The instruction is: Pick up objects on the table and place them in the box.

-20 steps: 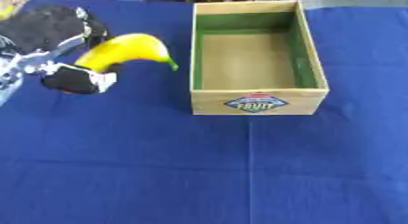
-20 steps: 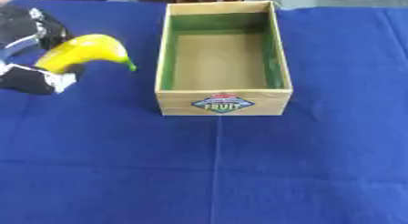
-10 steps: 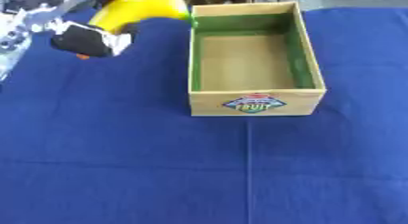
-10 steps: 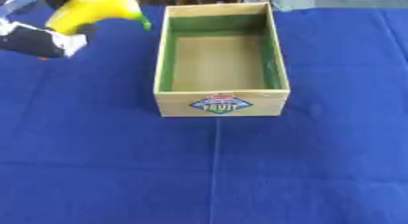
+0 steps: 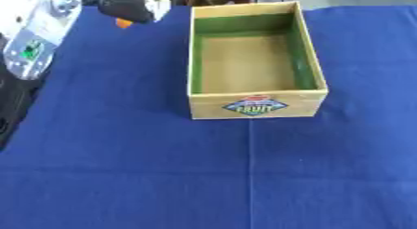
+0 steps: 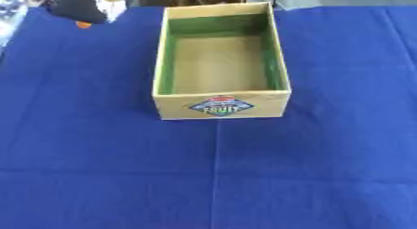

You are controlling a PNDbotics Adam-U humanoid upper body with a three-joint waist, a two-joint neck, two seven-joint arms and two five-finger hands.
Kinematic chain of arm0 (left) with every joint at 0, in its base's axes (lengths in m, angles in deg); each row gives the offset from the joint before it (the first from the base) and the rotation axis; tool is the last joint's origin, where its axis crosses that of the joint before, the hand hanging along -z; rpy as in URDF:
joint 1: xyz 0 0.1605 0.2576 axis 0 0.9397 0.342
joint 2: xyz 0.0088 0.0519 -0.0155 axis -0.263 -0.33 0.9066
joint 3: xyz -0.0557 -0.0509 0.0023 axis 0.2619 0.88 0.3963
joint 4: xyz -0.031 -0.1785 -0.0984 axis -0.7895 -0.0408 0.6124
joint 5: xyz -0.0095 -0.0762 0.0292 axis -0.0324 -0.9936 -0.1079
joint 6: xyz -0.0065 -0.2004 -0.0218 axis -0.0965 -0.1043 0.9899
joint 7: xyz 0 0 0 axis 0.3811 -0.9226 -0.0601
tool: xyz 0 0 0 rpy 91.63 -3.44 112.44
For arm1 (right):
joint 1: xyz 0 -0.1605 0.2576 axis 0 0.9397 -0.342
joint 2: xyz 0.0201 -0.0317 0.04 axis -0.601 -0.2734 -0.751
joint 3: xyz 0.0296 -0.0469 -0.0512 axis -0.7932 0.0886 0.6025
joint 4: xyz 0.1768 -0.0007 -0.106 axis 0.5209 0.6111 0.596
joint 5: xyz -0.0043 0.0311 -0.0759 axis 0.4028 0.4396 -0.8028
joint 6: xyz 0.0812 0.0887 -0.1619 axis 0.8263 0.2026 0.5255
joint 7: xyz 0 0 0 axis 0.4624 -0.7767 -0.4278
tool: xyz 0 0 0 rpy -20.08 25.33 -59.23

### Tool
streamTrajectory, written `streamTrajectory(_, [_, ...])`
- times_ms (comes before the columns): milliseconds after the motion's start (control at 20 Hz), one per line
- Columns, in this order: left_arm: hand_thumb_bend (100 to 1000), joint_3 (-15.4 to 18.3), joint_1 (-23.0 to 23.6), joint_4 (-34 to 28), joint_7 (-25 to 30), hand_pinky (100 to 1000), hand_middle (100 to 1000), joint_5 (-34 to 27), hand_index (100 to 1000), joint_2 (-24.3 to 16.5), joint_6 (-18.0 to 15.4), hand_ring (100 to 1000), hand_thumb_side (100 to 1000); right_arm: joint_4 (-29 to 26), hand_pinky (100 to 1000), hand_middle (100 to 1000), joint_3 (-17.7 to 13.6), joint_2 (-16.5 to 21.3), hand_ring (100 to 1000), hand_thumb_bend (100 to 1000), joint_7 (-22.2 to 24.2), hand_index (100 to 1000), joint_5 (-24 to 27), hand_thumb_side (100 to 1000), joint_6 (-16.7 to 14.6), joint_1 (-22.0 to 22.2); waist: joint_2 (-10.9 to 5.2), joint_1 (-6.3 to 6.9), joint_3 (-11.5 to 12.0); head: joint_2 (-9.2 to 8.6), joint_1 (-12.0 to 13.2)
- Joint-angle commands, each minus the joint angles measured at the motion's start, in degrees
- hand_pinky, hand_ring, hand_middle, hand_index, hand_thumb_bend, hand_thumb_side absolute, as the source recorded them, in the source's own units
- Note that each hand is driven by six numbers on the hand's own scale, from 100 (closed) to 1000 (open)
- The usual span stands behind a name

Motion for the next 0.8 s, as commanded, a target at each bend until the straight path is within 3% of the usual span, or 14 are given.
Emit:
streamTrajectory(50, [100,0.3,-3.1,3.4,-2.7,379,465,2.4,657,2.2,-1.0,519,562,-1.1,800,750,-0.1,1.8,744,100,0.3,918,0.6,1000,-0.2,-0.9,-0.99,0.11,-0.5,-0.58,0.7])
streamTrajectory(800, [100,1.0,-8.6,22.4,-14.4,391,464,10.7,659,14.0,-4.9,522,554,-1.1,800,749,0.6,1.1,743,100,1.1,919,1.2,1000,-0.5,-2.6,0.65,0.95,-3.2,-2.16,2.4])
